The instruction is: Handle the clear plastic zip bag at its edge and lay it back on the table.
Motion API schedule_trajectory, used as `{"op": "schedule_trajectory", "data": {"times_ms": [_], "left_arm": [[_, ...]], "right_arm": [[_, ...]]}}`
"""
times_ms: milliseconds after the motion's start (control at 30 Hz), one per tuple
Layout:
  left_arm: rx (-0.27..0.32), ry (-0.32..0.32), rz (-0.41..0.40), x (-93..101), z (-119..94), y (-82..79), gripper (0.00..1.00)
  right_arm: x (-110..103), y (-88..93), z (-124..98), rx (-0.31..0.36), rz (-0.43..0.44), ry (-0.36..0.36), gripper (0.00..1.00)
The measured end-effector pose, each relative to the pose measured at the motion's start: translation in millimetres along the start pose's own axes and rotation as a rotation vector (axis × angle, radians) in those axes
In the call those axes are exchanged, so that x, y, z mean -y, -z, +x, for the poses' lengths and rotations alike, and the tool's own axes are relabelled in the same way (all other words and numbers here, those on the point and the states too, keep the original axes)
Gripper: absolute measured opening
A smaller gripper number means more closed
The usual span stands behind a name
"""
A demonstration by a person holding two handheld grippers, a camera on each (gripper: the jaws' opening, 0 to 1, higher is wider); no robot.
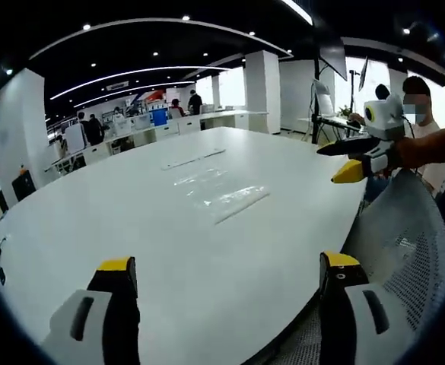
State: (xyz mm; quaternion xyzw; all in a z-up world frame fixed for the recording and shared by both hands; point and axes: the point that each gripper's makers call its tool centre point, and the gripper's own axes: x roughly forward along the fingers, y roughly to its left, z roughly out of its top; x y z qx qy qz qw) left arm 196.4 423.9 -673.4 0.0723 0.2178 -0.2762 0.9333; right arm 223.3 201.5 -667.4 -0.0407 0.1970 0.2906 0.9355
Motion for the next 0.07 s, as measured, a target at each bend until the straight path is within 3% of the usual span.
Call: {"op": "schedule_trajectory", "data": {"times_ms": [67], "left_arm": [[0.003, 0.000, -0.017, -1.0, -0.5, 0.0, 0.99]], "right_arm": [[0.8, 0.2, -0.2, -0.001, 0.001, 0.001, 0.94]]}}
